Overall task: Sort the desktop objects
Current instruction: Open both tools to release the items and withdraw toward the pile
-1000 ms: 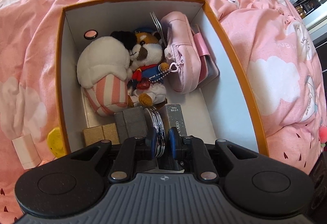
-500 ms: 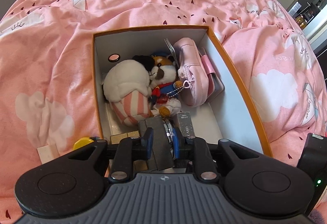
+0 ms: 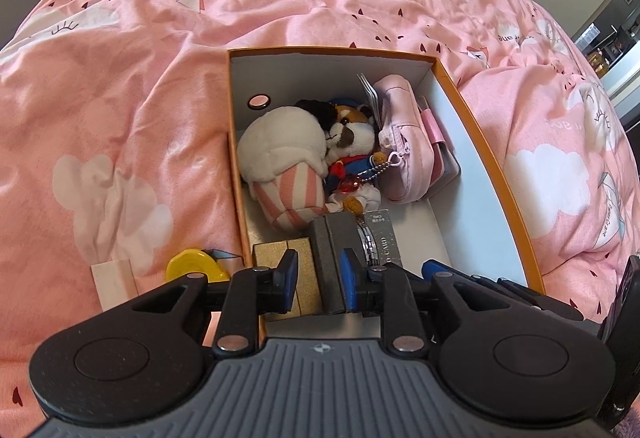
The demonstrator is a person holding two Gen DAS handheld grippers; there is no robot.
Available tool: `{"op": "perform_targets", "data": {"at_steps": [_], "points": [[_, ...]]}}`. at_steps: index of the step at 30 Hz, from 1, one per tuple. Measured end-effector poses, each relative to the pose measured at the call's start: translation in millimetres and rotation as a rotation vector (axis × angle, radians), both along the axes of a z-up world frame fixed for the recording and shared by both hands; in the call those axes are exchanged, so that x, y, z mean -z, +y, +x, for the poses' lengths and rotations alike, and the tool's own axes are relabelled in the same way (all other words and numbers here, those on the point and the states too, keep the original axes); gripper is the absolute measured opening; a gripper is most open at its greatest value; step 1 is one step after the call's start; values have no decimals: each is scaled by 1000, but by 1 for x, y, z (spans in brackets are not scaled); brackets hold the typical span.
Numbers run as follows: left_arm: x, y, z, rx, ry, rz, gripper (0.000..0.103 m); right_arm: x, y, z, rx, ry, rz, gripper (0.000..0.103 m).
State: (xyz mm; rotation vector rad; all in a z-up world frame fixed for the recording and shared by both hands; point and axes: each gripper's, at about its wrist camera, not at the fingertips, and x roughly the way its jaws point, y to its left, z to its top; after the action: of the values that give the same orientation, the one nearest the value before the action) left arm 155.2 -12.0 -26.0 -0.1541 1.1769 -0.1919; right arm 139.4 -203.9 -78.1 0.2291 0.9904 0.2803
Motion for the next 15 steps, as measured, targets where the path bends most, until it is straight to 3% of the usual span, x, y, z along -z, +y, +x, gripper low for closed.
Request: {"op": "perform_targets", "data": {"at_steps": [10, 15], "points": [[-3, 18, -14, -29, -9, -49, 28, -7, 2, -6, -9, -46, -41, 52], [-13, 27, -23, -30, -51, -72, 30, -7, 2, -8, -37, -49, -47, 53]]}}
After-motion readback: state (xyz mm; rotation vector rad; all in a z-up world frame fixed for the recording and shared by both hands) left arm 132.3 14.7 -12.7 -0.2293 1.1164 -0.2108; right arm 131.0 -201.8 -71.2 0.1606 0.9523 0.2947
